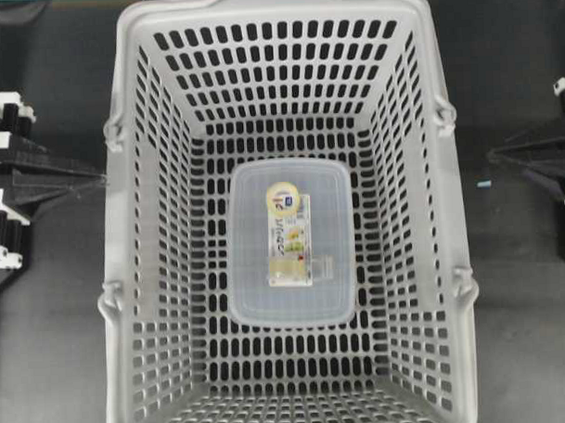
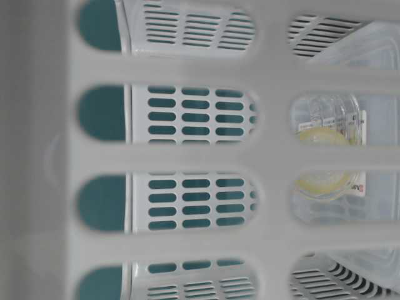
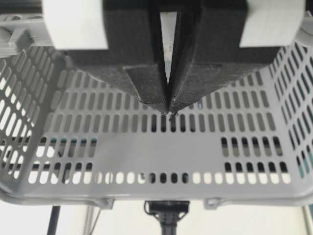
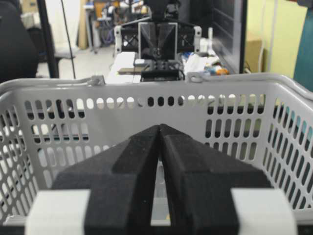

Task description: Pick up the tape dispenser from the shopping basket with the left arm.

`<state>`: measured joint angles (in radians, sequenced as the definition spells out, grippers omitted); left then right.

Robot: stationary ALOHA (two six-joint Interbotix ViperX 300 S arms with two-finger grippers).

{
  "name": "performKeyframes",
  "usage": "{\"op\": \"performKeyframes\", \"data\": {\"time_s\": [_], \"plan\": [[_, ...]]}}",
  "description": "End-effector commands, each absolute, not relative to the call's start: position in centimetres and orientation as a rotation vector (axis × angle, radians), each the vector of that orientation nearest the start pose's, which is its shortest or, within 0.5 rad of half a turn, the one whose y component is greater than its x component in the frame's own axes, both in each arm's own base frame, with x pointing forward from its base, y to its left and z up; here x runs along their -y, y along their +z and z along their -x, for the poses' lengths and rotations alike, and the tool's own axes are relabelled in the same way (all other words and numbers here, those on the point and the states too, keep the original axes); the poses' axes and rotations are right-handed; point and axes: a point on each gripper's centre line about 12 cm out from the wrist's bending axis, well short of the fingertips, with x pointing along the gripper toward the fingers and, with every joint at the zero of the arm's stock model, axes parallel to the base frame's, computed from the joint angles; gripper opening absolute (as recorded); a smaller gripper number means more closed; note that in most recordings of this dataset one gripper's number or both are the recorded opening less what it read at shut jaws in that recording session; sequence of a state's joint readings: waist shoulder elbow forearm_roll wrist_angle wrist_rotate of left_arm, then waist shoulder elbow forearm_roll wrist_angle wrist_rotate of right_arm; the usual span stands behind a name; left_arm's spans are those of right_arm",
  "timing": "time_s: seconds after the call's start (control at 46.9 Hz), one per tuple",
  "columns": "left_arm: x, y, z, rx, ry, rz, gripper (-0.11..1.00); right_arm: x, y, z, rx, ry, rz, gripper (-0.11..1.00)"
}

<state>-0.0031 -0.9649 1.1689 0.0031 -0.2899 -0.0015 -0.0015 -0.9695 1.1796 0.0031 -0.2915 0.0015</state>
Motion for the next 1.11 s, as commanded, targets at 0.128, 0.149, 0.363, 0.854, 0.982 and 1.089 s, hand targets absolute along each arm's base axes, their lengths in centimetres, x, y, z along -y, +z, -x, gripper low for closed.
{"op": "performKeyframes", "data": {"time_s": [0.128,0.149,0.363,0.854,0.982,1.089], "plan": [[1.2,33.0,-23.5,-0.002,-0.055,0.054,0.0,0.2,28.9,-20.1,0.02,-0.011,-0.018,0.0],[1.4,33.1,-24.0,-0.022,-0.06,0.06,0.0,0.2,28.7,-20.1,0.005,-0.011,-0.02,0.0],[2.7,33.9,-29.8,-0.36,-0.067,0.068,0.0,0.0,28.7,-20.2,-0.124,-0.005,-0.043,0.0],[3.1,32.3,-38.0,-0.728,-0.024,0.056,0.06,0.0,28.3,-20.0,-0.187,-0.005,-0.043,0.55],[3.4,31.3,-38.9,-0.759,-0.026,0.057,0.32,0.0,28.6,-19.9,-0.166,-0.005,-0.043,0.8],[4.0,30.2,-39.6,-0.8,-0.034,0.049,0.65,0.0,28.8,-19.8,-0.153,-0.005,-0.043,0.79]]}}
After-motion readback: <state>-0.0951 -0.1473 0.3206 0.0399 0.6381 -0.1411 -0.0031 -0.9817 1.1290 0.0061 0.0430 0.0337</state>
